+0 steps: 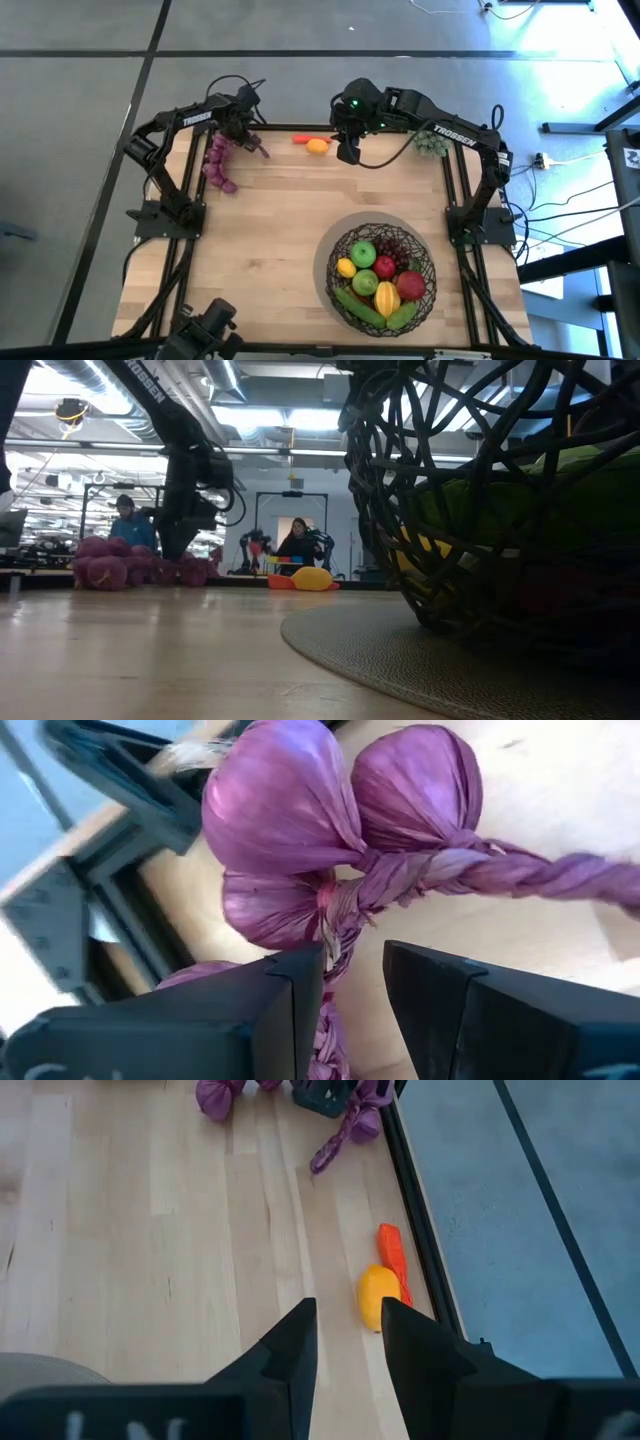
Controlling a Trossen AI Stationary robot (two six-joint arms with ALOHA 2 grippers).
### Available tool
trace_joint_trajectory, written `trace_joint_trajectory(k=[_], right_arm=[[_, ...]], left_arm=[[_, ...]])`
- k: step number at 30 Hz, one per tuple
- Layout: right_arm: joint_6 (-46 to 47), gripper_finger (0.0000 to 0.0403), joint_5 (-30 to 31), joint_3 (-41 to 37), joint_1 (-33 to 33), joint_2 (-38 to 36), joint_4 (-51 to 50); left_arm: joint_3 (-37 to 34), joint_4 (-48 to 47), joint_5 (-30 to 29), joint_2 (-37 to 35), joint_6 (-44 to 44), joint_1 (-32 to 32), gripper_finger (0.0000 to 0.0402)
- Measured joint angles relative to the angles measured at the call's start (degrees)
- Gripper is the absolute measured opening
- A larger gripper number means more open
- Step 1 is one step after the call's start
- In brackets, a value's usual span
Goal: Build produce basket
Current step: Put the purple garlic into the wire basket
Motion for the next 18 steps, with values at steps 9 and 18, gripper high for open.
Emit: trace_joint_trajectory(k=[9,18], right_arm=[[0.0,0.0111,0.0,0.0,-0.2,0.0,0.2],[0.1,0.0111,0.1,0.0,-0.4,0.0,0.4]], left_arm=[[0.0,0.0,-2.3,0.0,1.0,0.0,0.0103],[1.7,-3.2,-4.6,-0.1,0.4,-0.1,0.0103]])
